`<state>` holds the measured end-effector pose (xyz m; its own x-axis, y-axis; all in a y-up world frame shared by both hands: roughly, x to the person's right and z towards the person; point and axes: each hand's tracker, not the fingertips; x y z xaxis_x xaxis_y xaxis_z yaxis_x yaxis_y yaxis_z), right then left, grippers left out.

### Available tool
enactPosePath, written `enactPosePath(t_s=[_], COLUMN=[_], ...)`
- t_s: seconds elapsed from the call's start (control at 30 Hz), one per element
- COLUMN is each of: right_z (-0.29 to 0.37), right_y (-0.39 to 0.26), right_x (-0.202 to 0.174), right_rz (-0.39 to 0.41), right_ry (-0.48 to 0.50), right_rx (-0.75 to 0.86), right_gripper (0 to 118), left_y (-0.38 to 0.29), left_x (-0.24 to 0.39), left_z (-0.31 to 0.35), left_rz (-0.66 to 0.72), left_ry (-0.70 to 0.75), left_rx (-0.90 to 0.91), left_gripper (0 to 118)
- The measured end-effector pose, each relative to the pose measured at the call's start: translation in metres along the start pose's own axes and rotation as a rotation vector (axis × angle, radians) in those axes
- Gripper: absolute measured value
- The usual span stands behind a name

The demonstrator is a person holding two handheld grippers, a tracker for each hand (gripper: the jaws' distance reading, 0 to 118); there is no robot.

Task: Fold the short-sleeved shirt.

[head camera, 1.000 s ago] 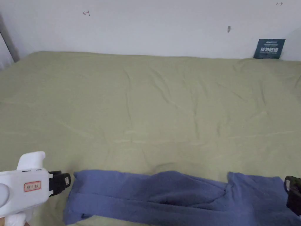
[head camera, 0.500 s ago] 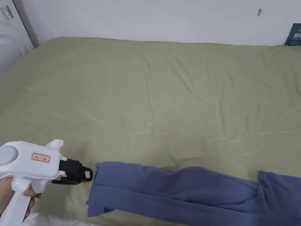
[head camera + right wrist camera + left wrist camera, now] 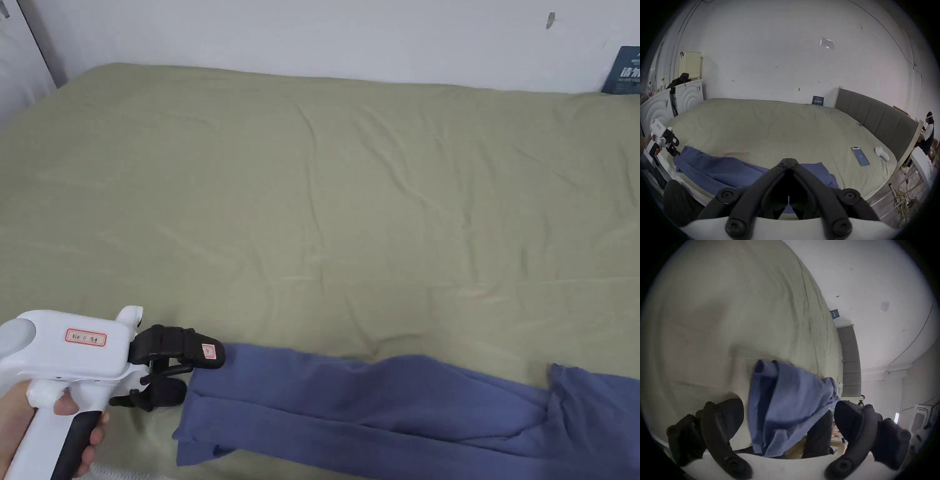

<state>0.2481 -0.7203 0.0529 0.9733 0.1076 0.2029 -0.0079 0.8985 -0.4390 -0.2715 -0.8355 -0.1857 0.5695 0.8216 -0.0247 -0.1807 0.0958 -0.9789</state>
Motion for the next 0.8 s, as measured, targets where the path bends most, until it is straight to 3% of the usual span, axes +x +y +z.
enactPosePath(t_s=[0.17, 0.2, 0.23, 0.27, 0.3, 0.37, 0.6, 0.8], right_z=[0.001, 0.001, 0.002, 0.002, 0.002, 0.004, 0.009, 0.012], right_y=[-0.005, -0.006, -0.007, -0.008, -0.008, -0.009, -0.003, 0.003], right_x=[-0.001, -0.001, -0.001, -0.001, -0.001, 0.000, 0.009, 0.018], right_rz=[-0.013, -0.016, -0.017, -0.018, -0.019, -0.019, -0.029, -0.046], right_ry=[0.002, 0.002, 0.003, 0.004, 0.005, 0.010, 0.026, 0.037], right_rx=[-0.023, -0.025, -0.029, -0.031, -0.034, -0.035, -0.014, 0.025], right_gripper=[0, 0, 0, 0, 0, 0, 0, 0], left_y=[-0.004, -0.005, -0.005, -0.007, -0.014, -0.019, -0.020, -0.021], left_x=[0.007, 0.009, 0.008, 0.009, 0.010, 0.007, 0.017, 0.042], left_z=[-0.019, -0.019, -0.019, -0.022, -0.030, -0.035, 0.009, 0.065], left_rz=[-0.022, -0.013, 0.002, -0.008, -0.029, -0.025, 0.032, -0.001], left_ry=[0.014, -0.001, -0.017, 0.028, 0.146, 0.110, 0.126, 0.216], left_rx=[-0.037, -0.035, -0.049, -0.059, -0.043, -0.081, 0.051, 0.154], left_gripper=[113, 105, 77, 19, 7, 7, 7, 7])
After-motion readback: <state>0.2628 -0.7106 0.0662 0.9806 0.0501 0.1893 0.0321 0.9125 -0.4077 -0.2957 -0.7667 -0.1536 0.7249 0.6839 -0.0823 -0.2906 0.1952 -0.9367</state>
